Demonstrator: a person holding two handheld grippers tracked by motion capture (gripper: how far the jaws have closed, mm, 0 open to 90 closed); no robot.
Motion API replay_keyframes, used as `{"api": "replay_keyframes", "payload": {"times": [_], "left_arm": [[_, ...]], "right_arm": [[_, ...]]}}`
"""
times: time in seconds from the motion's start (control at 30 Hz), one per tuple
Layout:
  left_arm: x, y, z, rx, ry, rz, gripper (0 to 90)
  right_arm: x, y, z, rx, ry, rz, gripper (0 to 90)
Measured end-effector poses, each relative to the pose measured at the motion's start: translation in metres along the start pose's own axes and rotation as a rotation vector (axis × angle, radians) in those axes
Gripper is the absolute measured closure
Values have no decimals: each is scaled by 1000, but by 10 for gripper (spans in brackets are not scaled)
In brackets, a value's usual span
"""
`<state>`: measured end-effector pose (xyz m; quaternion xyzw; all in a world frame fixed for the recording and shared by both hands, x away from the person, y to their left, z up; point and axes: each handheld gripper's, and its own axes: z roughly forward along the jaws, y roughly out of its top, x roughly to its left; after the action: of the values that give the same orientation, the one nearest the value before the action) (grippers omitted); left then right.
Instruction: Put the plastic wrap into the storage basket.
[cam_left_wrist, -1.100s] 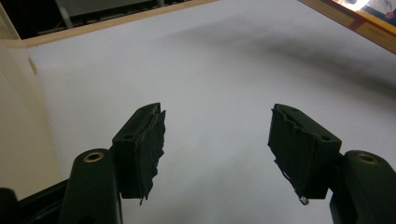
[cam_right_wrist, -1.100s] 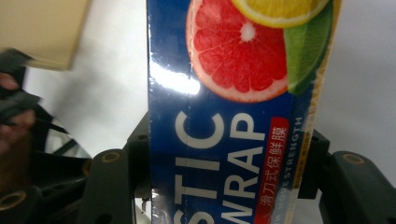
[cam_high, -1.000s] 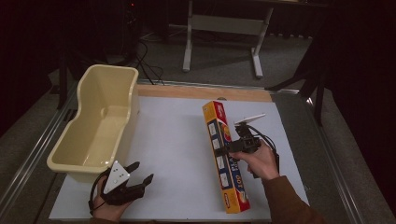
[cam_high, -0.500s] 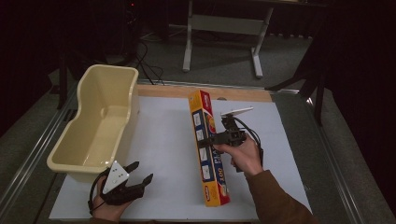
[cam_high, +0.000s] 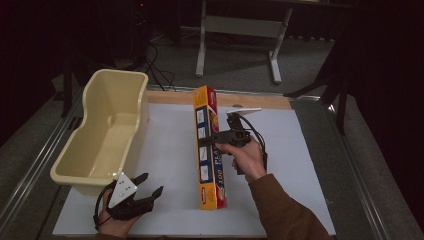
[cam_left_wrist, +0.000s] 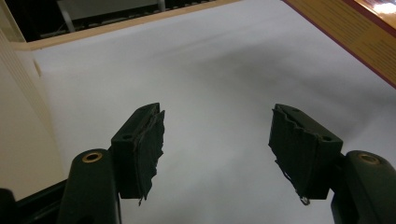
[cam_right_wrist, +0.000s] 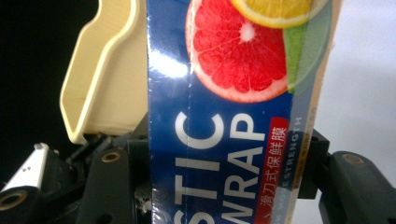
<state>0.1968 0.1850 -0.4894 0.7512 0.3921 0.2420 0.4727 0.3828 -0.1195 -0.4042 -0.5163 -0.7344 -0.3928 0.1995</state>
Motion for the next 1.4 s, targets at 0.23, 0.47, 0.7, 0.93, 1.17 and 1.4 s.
{"api": "replay_keyframes", "payload": {"times": [0.23, 0.47, 0.7, 0.93, 1.17, 1.4], "left_arm": [[0, 0, 0, 1, 0, 1, 347], [0, 0, 0, 0, 2, 0, 348], [0, 0, 0, -5, 3, 0, 347], [0, -1, -1, -8, 2, -4, 347], [-1, -1, 0, -2, -7, -1, 342], [-1, -1, -1, -12, -6, -4, 342]], "right_arm": [[6, 10, 5, -23, 28, 21, 416], [12, 21, 11, -28, 47, 32, 416], [19, 32, 18, -36, 34, 28, 416], [18, 43, 28, -43, 72, 73, 417], [25, 54, 36, -61, 94, 90, 417], [39, 69, 39, -109, 92, 86, 417]]}}
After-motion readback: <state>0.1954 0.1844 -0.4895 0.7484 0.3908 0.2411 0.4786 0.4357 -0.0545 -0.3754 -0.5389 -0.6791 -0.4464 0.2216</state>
